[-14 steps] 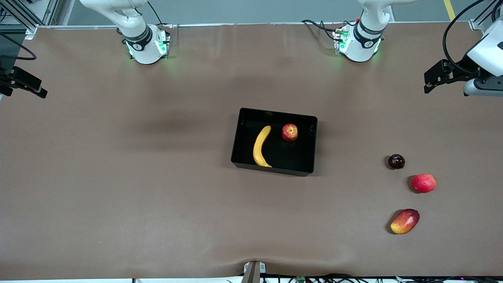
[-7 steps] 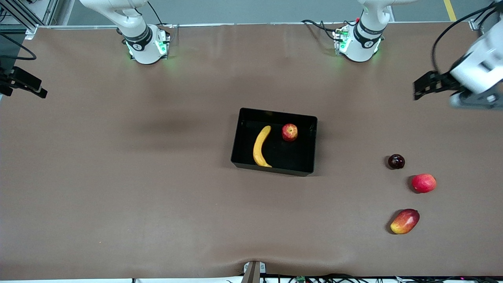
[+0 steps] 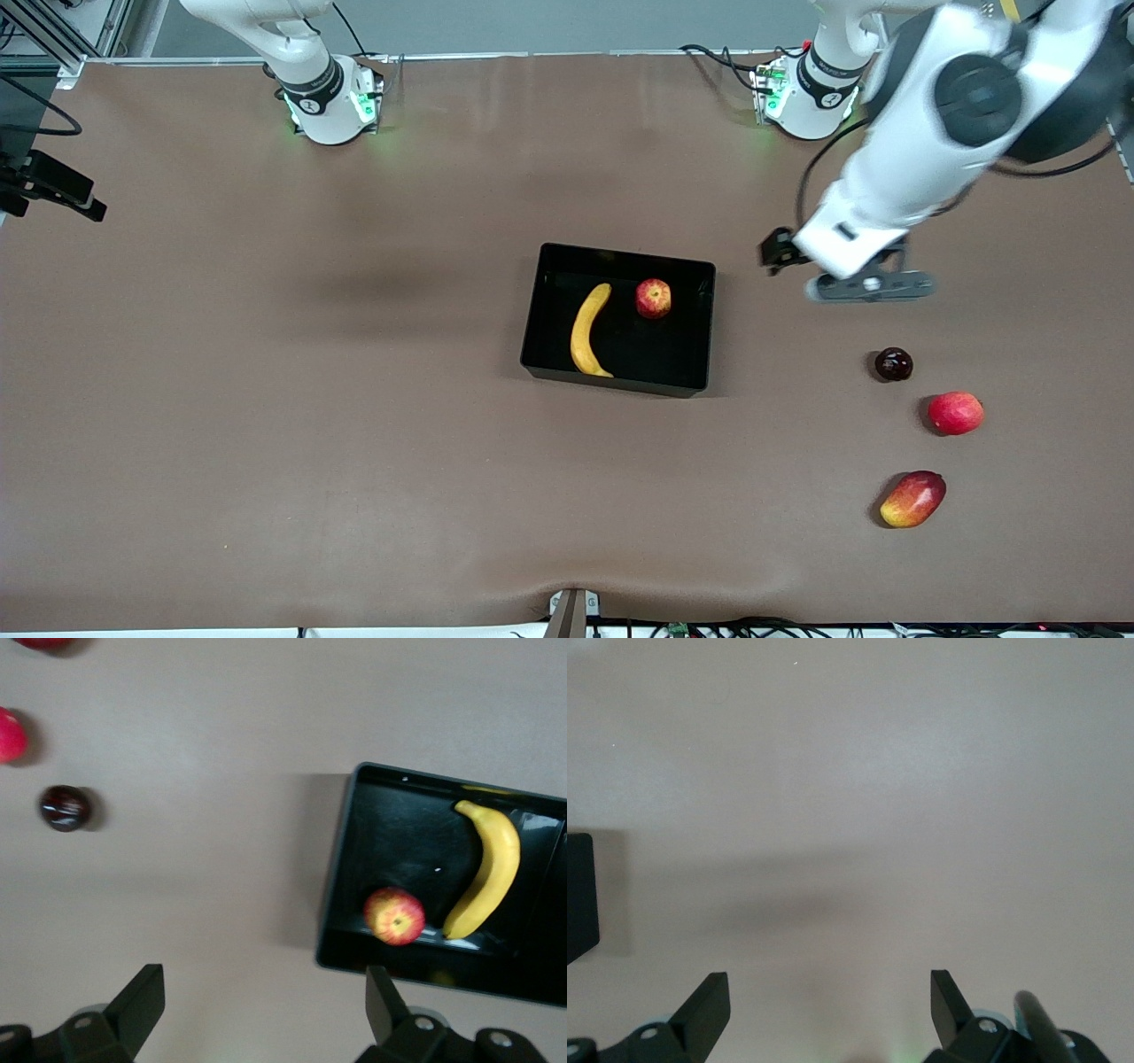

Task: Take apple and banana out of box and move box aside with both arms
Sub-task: 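Lower the left gripper into the box and grasp the red apple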

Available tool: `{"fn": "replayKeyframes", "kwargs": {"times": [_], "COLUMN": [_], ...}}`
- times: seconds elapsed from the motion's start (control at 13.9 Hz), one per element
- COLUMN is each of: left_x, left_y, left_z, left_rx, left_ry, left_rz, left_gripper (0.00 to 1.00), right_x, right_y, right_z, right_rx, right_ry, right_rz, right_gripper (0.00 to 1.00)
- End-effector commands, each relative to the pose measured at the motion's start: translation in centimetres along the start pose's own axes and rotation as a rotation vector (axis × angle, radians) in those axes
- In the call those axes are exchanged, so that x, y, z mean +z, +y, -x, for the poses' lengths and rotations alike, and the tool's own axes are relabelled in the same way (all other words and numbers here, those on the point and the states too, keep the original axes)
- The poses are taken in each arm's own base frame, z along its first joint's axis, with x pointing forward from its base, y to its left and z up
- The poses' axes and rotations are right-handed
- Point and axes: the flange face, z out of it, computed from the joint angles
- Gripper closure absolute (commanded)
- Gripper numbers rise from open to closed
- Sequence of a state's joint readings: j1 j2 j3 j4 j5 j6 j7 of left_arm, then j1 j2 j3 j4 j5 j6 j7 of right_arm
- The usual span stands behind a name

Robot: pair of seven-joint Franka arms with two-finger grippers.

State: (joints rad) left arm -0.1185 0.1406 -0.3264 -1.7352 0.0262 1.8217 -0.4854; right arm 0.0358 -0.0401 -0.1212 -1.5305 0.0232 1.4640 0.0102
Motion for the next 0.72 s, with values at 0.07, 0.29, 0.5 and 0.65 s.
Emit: {"fn": "replayKeyframes", "kwargs": {"times": [0.07, 0.29, 0.5, 0.65], "left_x": [6.6, 11.9, 16.7, 19.1], "left_y": [6.0, 11.0, 12.7, 13.5], "left_z": [1.8, 3.1, 3.4, 3.6], "left_rx": [0.001, -0.009, -0.007, -0.043], "left_ry": [0.008, -0.022, -0.017, -0.034], "left_rz": [0.018, 0.020, -0.041, -0.041], "left_gripper": [0.00, 0.00, 0.00, 0.00], "right_x": [0.0, 0.0, 0.3, 0.3], "right_y": [0.4, 0.4, 0.4, 0.4], "right_z": [-0.5, -0.5, -0.7, -0.7], "right_rx": [0.001, 0.001, 0.000, 0.000], "right_ry": [-0.002, -0.002, -0.010, -0.010], "right_rz": [0.002, 0.002, 0.005, 0.005], "right_gripper": [0.00, 0.00, 0.00, 0.00]}}
